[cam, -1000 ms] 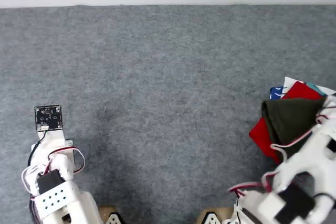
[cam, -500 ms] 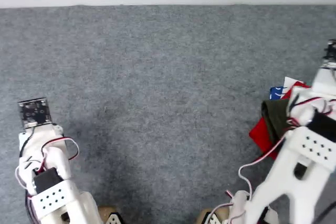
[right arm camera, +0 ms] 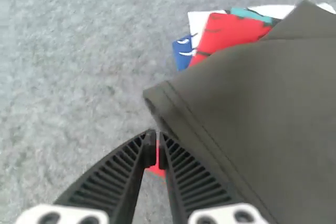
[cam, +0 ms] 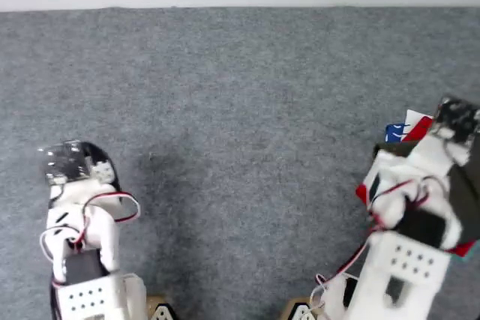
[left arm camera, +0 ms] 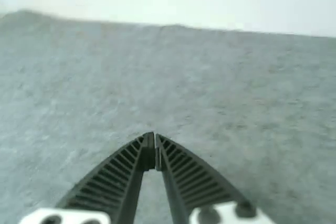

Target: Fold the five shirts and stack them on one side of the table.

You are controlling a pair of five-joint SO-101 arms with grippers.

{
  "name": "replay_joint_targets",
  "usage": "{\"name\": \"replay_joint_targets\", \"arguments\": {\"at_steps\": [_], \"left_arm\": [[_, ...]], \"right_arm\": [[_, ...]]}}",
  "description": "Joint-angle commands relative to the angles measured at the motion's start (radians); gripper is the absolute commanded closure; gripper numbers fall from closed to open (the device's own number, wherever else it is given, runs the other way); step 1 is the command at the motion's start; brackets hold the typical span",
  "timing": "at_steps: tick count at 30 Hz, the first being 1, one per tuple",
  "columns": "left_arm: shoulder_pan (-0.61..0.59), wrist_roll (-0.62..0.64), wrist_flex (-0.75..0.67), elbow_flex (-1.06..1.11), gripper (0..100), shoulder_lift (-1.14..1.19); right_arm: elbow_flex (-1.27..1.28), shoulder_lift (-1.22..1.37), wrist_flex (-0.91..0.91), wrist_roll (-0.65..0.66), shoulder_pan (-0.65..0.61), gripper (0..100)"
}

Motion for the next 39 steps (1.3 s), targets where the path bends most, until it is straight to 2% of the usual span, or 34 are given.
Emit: {"name": "replay_joint_targets", "arguments": {"at_steps": [1,5,8,14,18,23,32,39], "left_arm": [[0.052,-0.008,0.089,-0.005,99,-0.146],[0.077,-0.008,0.169,0.064,99,-0.304],[0.081,-0.008,0.198,0.102,99,-0.311],[0.08,-0.009,0.121,0.208,99,-0.308],[0.081,-0.008,0.135,0.236,99,-0.308],[0.081,-0.008,0.241,0.236,99,-0.308],[0.083,0.0,0.376,0.236,99,-0.308],[0.118,-0.002,0.529,0.236,99,-0.307]], "right_arm": [[0.124,-0.177,-0.096,-0.011,-0.047,99.0],[0.324,-0.366,-0.16,-0.012,-0.093,99.0],[0.456,-0.504,-0.162,-0.012,-0.124,99.0],[0.7,-0.746,-0.143,-0.006,-0.182,99.0],[0.767,-0.716,-0.137,-0.012,-0.208,99.0],[0.769,-0.711,-0.12,-0.015,-0.209,99.0],[0.769,-0.716,0.148,-0.015,-0.209,98.9],[0.769,-0.711,0.217,-0.006,-0.239,98.9]]}}
